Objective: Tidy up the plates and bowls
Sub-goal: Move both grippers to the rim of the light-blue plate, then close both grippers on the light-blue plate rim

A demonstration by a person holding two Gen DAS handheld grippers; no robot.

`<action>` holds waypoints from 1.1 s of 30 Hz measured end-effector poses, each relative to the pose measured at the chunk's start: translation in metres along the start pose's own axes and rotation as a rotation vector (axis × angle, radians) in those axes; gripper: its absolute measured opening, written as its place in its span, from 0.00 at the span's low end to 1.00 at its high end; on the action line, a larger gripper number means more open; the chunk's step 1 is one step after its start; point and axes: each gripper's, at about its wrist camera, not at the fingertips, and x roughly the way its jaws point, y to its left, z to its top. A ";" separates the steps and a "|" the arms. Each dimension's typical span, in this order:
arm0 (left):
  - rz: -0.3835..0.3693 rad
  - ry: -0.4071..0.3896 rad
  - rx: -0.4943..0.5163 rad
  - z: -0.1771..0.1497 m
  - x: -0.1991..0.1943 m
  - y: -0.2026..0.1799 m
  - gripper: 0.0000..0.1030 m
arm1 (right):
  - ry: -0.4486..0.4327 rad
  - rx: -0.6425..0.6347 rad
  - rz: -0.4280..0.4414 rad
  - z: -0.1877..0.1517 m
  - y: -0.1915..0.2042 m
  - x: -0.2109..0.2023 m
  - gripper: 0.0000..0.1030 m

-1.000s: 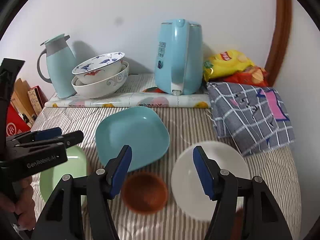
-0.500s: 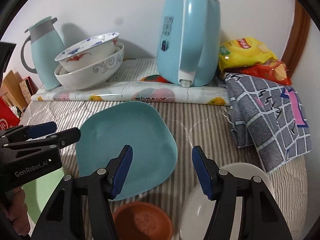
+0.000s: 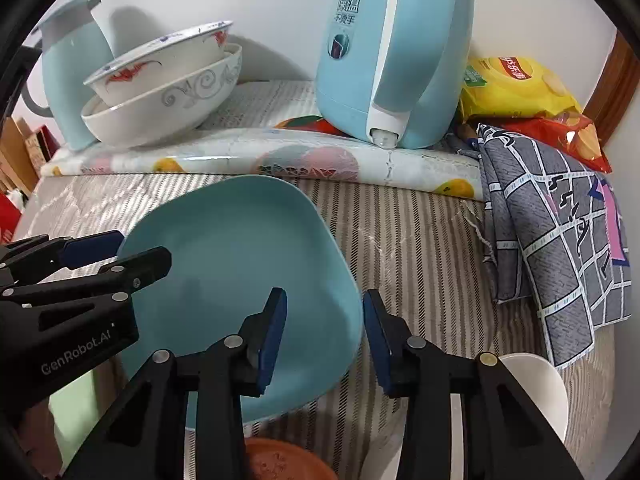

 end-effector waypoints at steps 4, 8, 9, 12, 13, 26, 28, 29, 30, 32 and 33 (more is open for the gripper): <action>-0.002 0.012 0.001 0.001 0.008 -0.002 0.29 | -0.002 -0.006 -0.016 0.001 0.002 0.004 0.33; -0.010 0.009 -0.009 0.001 0.011 -0.001 0.21 | -0.005 0.006 -0.047 0.002 -0.003 0.005 0.17; -0.009 0.005 -0.006 0.002 0.011 -0.002 0.18 | -0.009 0.011 -0.050 0.003 -0.005 0.005 0.16; -0.012 -0.004 -0.010 0.005 0.011 0.001 0.13 | -0.011 0.021 -0.051 0.003 -0.010 0.004 0.13; -0.011 -0.004 -0.010 0.005 0.011 0.002 0.11 | -0.013 0.021 -0.053 0.002 -0.011 0.003 0.13; 0.016 0.011 -0.013 0.006 0.006 0.018 0.14 | -0.041 -0.017 -0.021 0.007 0.008 -0.008 0.21; 0.019 0.011 -0.006 0.006 0.008 0.016 0.15 | -0.043 -0.029 -0.054 0.007 0.012 -0.004 0.21; 0.018 0.013 -0.006 0.006 0.009 0.016 0.15 | -0.044 -0.034 -0.075 0.008 0.013 -0.004 0.21; 0.014 0.015 -0.010 0.006 0.010 0.016 0.15 | -0.037 -0.036 -0.087 0.009 0.014 -0.002 0.21; 0.003 0.013 -0.022 0.008 0.016 0.014 0.16 | -0.023 -0.038 -0.091 0.011 0.012 0.001 0.20; -0.008 0.008 -0.028 0.007 0.016 0.016 0.16 | -0.019 -0.039 -0.095 0.011 0.011 0.003 0.17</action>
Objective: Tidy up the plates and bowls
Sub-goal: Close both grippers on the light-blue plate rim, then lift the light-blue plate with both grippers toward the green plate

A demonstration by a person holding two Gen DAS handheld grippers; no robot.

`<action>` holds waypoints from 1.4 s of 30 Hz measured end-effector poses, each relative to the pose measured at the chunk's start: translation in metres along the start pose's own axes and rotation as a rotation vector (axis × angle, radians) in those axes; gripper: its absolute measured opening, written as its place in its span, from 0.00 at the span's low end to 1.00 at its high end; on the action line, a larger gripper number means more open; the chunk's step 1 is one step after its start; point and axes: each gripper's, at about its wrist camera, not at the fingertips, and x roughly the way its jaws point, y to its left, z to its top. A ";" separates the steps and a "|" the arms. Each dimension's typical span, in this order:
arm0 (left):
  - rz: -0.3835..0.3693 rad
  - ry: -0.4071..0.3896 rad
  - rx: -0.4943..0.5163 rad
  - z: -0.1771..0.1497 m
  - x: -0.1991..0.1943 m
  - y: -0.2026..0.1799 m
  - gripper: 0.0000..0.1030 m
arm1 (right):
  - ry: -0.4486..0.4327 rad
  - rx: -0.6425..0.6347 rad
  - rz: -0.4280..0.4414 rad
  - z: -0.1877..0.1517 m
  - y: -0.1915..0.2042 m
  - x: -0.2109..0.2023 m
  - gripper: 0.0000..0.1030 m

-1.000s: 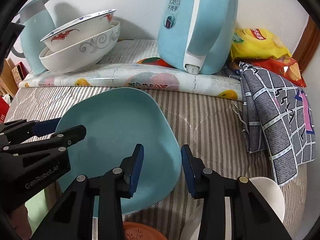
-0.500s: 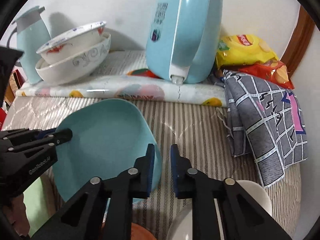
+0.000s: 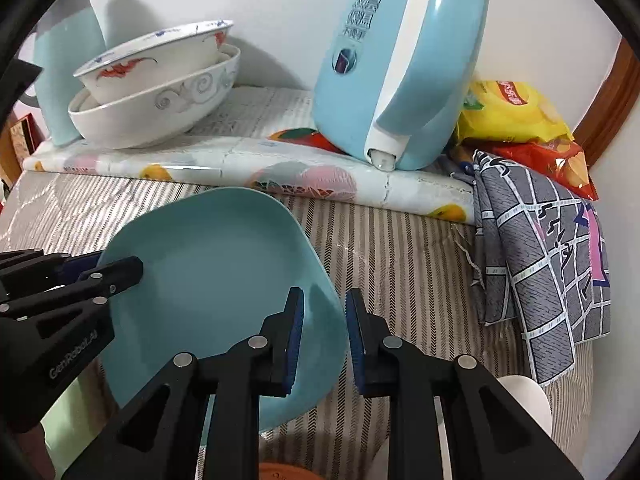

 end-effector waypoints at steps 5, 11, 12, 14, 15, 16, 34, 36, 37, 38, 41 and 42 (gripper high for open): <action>-0.005 -0.006 0.003 -0.002 -0.001 0.002 0.15 | -0.007 0.011 -0.023 -0.002 -0.009 -0.004 0.09; -0.009 -0.009 -0.008 -0.003 -0.007 0.008 0.15 | -0.010 0.024 0.015 0.000 -0.013 -0.004 0.16; -0.012 -0.007 -0.009 -0.003 -0.008 0.009 0.15 | 0.004 0.016 0.009 0.000 -0.011 0.000 0.16; -0.018 -0.002 -0.011 -0.003 -0.007 0.010 0.15 | 0.031 0.002 0.008 -0.001 -0.005 0.008 0.16; -0.023 0.000 -0.013 -0.003 -0.006 0.011 0.15 | 0.042 0.002 0.018 -0.002 -0.004 0.012 0.16; -0.025 -0.002 -0.011 -0.003 -0.008 0.013 0.15 | 0.039 0.006 0.015 -0.003 -0.003 0.013 0.14; -0.065 -0.086 0.020 -0.015 -0.069 0.002 0.04 | -0.085 0.114 0.083 -0.016 -0.019 -0.051 0.04; -0.057 -0.083 0.019 -0.021 -0.075 0.002 0.04 | -0.082 0.119 0.094 -0.021 -0.018 -0.056 0.04; -0.048 -0.078 0.018 -0.024 -0.076 0.003 0.05 | -0.083 0.127 0.098 -0.023 -0.018 -0.059 0.04; -0.047 -0.070 0.014 -0.028 -0.077 0.005 0.05 | -0.084 0.131 0.100 -0.026 -0.018 -0.062 0.04; -0.064 -0.041 -0.017 -0.036 -0.072 0.012 0.05 | -0.095 0.144 0.098 -0.032 -0.019 -0.070 0.04; -0.083 -0.035 -0.028 -0.037 -0.072 0.014 0.05 | -0.102 0.150 0.096 -0.034 -0.020 -0.074 0.04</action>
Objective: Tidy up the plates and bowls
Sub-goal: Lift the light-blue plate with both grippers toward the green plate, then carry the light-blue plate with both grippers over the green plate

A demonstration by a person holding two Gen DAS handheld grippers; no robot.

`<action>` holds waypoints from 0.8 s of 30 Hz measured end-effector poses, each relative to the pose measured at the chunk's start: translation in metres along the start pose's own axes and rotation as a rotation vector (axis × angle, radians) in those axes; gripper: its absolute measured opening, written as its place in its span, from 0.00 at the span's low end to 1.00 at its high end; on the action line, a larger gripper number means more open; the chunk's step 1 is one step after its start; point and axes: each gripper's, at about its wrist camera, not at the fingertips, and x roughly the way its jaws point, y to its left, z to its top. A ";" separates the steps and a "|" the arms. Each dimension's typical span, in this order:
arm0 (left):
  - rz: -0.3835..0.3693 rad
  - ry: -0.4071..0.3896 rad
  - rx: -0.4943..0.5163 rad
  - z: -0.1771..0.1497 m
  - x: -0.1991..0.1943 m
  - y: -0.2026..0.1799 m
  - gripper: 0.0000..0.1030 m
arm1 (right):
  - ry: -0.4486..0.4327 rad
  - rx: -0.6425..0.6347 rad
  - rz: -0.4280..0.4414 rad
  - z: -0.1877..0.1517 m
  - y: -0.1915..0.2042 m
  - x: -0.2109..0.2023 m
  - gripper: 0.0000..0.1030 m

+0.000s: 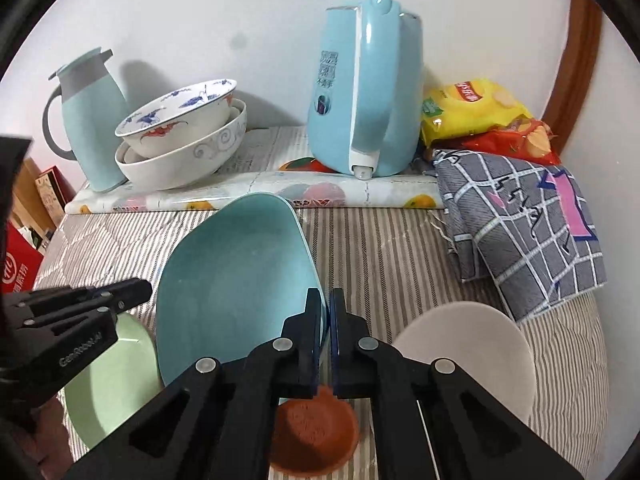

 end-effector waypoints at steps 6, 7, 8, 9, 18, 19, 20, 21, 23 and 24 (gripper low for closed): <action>-0.067 -0.019 -0.021 -0.002 -0.012 0.002 0.09 | -0.039 0.029 -0.002 -0.001 -0.005 -0.019 0.04; -0.076 -0.023 -0.020 -0.002 -0.014 0.001 0.11 | -0.044 0.032 -0.001 -0.001 -0.006 -0.022 0.04; -0.094 -0.028 -0.017 -0.002 -0.018 0.000 0.11 | -0.050 0.038 0.002 -0.002 -0.007 -0.026 0.04; -0.102 -0.031 -0.018 -0.002 -0.020 -0.001 0.11 | -0.053 0.043 0.007 -0.002 -0.008 -0.028 0.04; -0.155 -0.082 -0.017 -0.017 -0.051 -0.009 0.11 | -0.088 0.091 0.037 -0.018 -0.015 -0.062 0.04; -0.159 -0.087 -0.014 -0.020 -0.054 -0.010 0.10 | -0.090 0.095 0.041 -0.020 -0.016 -0.065 0.04; -0.159 -0.092 -0.009 -0.023 -0.057 -0.011 0.09 | -0.094 0.101 0.041 -0.023 -0.017 -0.069 0.04; -0.158 -0.096 -0.005 -0.025 -0.061 -0.011 0.09 | -0.097 0.104 0.038 -0.025 -0.018 -0.074 0.04; -0.158 -0.107 0.001 -0.030 -0.069 -0.013 0.08 | -0.102 0.110 0.040 -0.030 -0.018 -0.081 0.04; -0.156 -0.115 0.006 -0.034 -0.074 -0.014 0.07 | -0.107 0.116 0.041 -0.033 -0.019 -0.086 0.04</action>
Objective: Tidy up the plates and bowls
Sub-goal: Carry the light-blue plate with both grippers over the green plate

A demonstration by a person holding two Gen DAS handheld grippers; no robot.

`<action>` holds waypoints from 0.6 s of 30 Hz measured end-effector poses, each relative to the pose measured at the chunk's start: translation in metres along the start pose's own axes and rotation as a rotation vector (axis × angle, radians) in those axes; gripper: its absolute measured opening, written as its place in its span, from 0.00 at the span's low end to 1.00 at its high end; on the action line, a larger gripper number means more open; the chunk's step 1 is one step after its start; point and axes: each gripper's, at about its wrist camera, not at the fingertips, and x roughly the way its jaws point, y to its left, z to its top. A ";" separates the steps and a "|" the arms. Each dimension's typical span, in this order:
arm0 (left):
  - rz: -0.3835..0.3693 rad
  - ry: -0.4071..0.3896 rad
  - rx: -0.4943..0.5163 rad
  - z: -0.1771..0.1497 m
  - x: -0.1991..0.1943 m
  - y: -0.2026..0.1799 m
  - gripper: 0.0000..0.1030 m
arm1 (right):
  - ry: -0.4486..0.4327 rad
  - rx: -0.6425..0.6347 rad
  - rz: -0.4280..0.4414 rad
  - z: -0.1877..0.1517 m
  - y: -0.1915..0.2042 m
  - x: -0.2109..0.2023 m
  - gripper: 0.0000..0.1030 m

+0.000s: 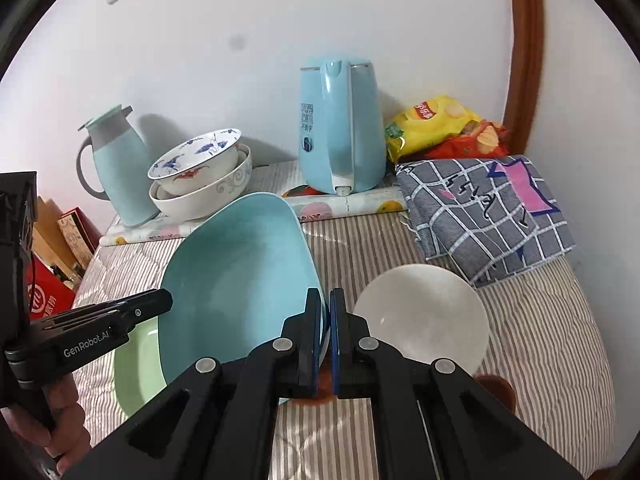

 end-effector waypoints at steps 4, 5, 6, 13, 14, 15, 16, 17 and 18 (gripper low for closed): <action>-0.003 -0.014 0.008 -0.008 -0.016 -0.003 0.06 | -0.010 0.023 0.017 -0.008 -0.003 -0.016 0.04; -0.004 -0.016 0.012 -0.010 -0.019 -0.004 0.06 | -0.012 0.025 0.018 -0.010 -0.003 -0.019 0.04; -0.001 -0.018 0.018 -0.013 -0.023 -0.006 0.06 | -0.015 0.029 0.020 -0.013 -0.004 -0.023 0.04; 0.010 -0.026 0.042 -0.030 -0.043 -0.013 0.07 | -0.041 0.044 0.032 -0.026 -0.003 -0.051 0.05; 0.007 -0.026 0.041 -0.032 -0.045 -0.013 0.07 | -0.045 0.043 0.030 -0.028 -0.002 -0.055 0.05; 0.003 -0.023 0.038 -0.034 -0.047 -0.013 0.06 | -0.048 0.044 0.031 -0.030 -0.002 -0.058 0.05; -0.002 -0.021 0.039 -0.037 -0.049 -0.012 0.07 | -0.050 0.046 0.032 -0.032 -0.002 -0.061 0.05; -0.009 -0.024 0.040 -0.039 -0.052 -0.011 0.07 | -0.054 0.045 0.033 -0.033 -0.001 -0.065 0.05; -0.014 -0.026 0.038 -0.040 -0.054 -0.011 0.07 | -0.059 0.044 0.035 -0.035 -0.001 -0.068 0.05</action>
